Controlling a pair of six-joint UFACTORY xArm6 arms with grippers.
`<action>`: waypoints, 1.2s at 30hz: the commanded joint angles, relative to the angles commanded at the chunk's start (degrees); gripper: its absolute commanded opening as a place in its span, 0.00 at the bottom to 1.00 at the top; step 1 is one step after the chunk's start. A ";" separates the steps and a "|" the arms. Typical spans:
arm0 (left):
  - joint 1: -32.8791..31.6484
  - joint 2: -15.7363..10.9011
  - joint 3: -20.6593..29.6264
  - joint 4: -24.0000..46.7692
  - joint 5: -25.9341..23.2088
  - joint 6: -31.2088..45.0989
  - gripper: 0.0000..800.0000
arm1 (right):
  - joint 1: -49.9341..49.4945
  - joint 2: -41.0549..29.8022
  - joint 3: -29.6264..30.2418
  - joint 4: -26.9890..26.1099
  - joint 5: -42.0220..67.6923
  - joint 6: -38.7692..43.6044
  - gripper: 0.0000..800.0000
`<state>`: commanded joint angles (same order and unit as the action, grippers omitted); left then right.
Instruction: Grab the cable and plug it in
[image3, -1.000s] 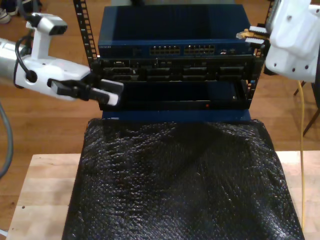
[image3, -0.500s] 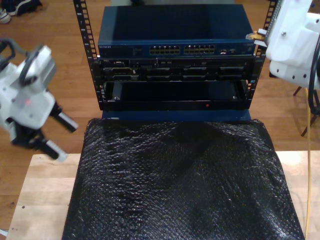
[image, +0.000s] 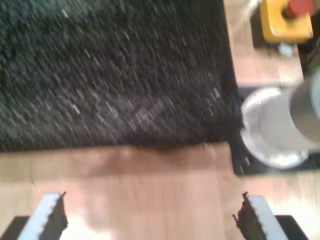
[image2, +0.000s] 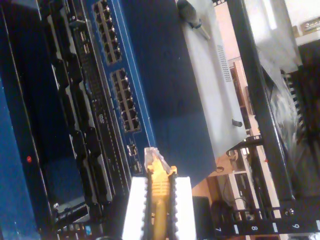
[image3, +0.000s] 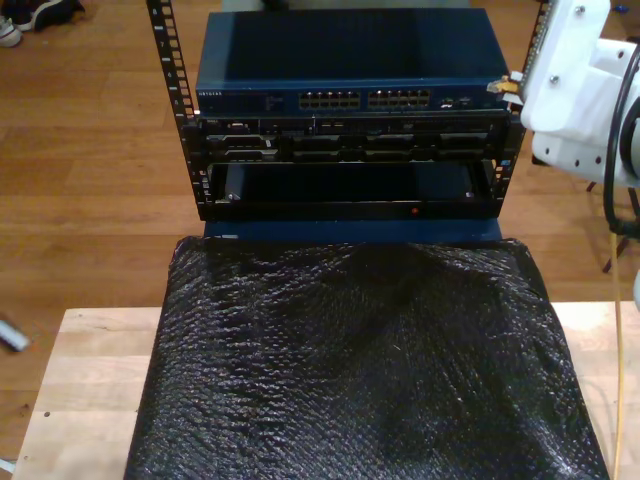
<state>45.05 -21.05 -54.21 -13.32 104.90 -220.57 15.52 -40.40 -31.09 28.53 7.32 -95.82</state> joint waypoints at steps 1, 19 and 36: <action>1.67 0.00 0.62 0.79 0.00 2.02 1.00 | 0.00 0.18 0.00 0.00 0.00 0.00 0.00; 23.03 -0.09 18.90 12.75 -1.23 28.48 1.00 | 0.09 1.67 0.09 0.18 0.00 0.00 0.00; 26.55 -2.64 30.59 18.37 -12.13 29.36 1.00 | -0.53 3.60 0.18 0.26 0.00 0.00 0.00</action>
<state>71.60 -23.69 -23.62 5.05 92.77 -191.21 14.99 -36.79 -30.91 28.79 7.32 -95.82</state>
